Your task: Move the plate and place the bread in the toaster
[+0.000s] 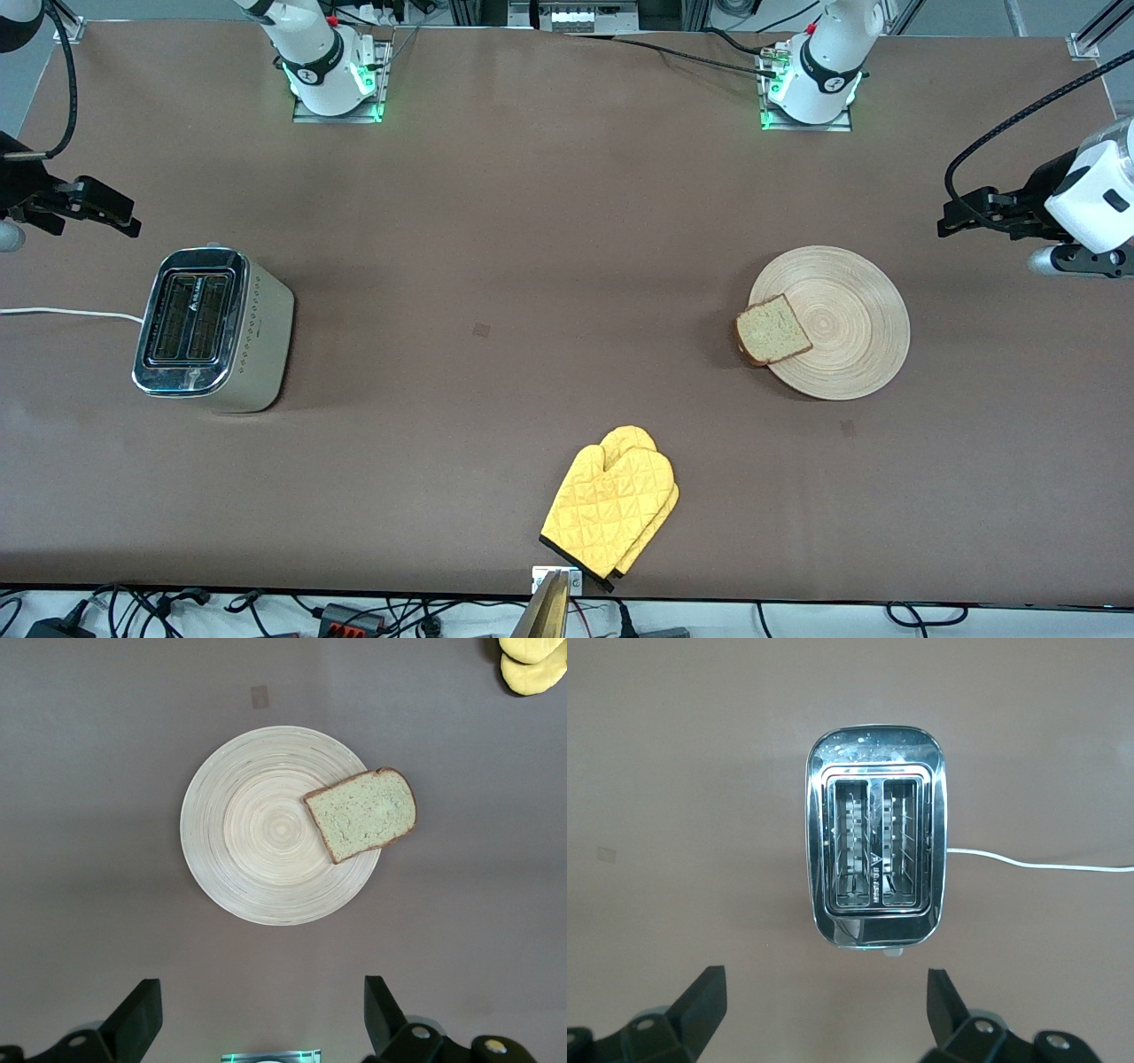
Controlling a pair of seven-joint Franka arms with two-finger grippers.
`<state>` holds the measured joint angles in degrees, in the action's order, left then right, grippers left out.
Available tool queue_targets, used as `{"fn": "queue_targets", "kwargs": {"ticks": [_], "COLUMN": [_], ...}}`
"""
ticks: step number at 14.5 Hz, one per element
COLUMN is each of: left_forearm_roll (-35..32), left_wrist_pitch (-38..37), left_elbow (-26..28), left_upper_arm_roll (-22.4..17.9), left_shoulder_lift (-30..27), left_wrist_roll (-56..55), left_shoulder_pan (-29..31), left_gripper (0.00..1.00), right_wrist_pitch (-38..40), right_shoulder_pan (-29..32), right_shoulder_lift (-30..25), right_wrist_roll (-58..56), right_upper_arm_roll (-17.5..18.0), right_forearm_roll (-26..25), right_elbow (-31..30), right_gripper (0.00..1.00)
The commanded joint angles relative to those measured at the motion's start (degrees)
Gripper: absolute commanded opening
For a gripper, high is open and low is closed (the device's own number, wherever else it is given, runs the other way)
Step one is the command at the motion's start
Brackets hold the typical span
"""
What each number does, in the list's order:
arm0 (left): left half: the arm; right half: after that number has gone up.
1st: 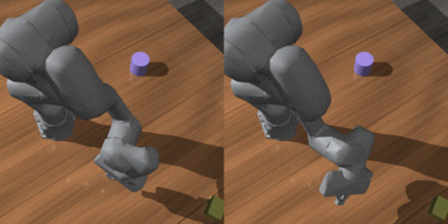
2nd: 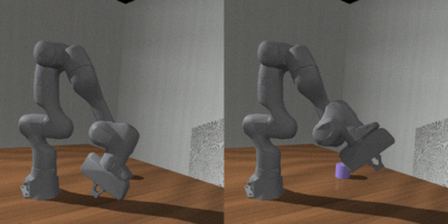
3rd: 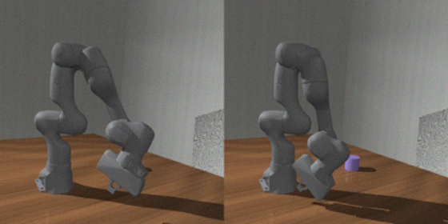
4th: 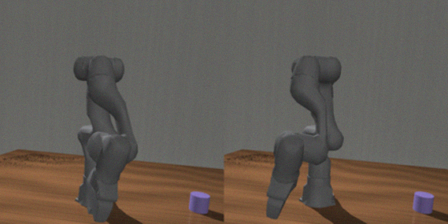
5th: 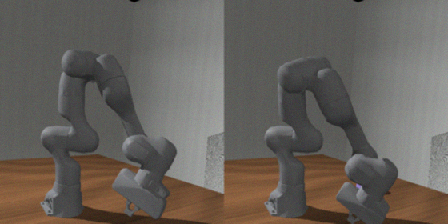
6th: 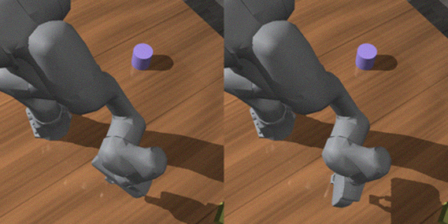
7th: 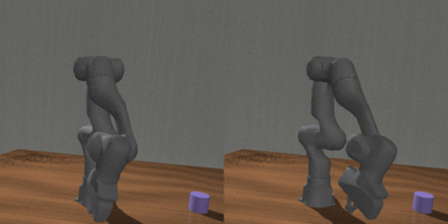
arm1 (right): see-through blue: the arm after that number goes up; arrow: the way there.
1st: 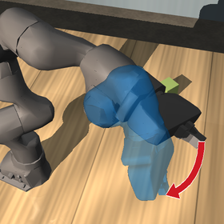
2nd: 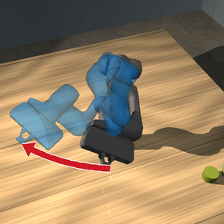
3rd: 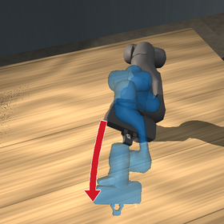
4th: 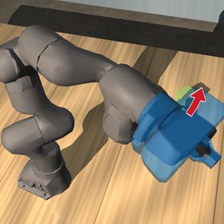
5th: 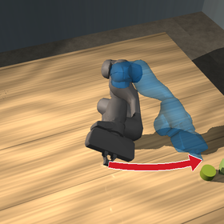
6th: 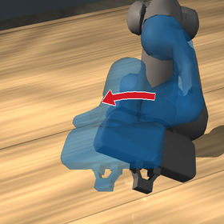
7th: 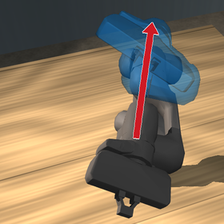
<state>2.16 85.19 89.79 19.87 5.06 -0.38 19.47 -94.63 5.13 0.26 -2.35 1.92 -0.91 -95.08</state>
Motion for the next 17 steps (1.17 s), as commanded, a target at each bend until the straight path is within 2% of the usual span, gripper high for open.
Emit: {"fn": "queue_targets", "kwargs": {"ticks": [1,8,14,17], "left_forearm_roll": [-1.1,-0.23,2.06,7.23], "left_wrist_pitch": [-1.34,-1.34,-0.99,0.32], "left_elbow": [-1.72,-1.72,-1.64,-1.64], "left_upper_arm_roll": [0.44,0.0,-0.35,-0.35], "left_shoulder_lift": [0.57,0.92,6.44,13.99], "left_wrist_roll": [1.17,1.26,6.35,10.04], "left_shoulder_pan": [0.22,0.74,4.95,9.6], "left_gripper": [1.0,1.0,1.0,1.0], "right_wrist_pitch": [0.5,-0.03,-0.3,-0.3], "right_shoulder_pan": [0.14,-0.39,-0.39,-0.39], "right_shoulder_lift": [-0.79,-0.18,-0.09,0.35], "right_wrist_roll": [0.86,0.77,0.77,0.77], "right_upper_arm_roll": [0.27,0.27,0.27,0.27], "right_forearm_roll": [0.64,0.56,0.55,0.64], "right_elbow": [-0.54,-0.46,-0.55,-0.55], "right_gripper": [1.0,1.0,1.0,1.0]}}
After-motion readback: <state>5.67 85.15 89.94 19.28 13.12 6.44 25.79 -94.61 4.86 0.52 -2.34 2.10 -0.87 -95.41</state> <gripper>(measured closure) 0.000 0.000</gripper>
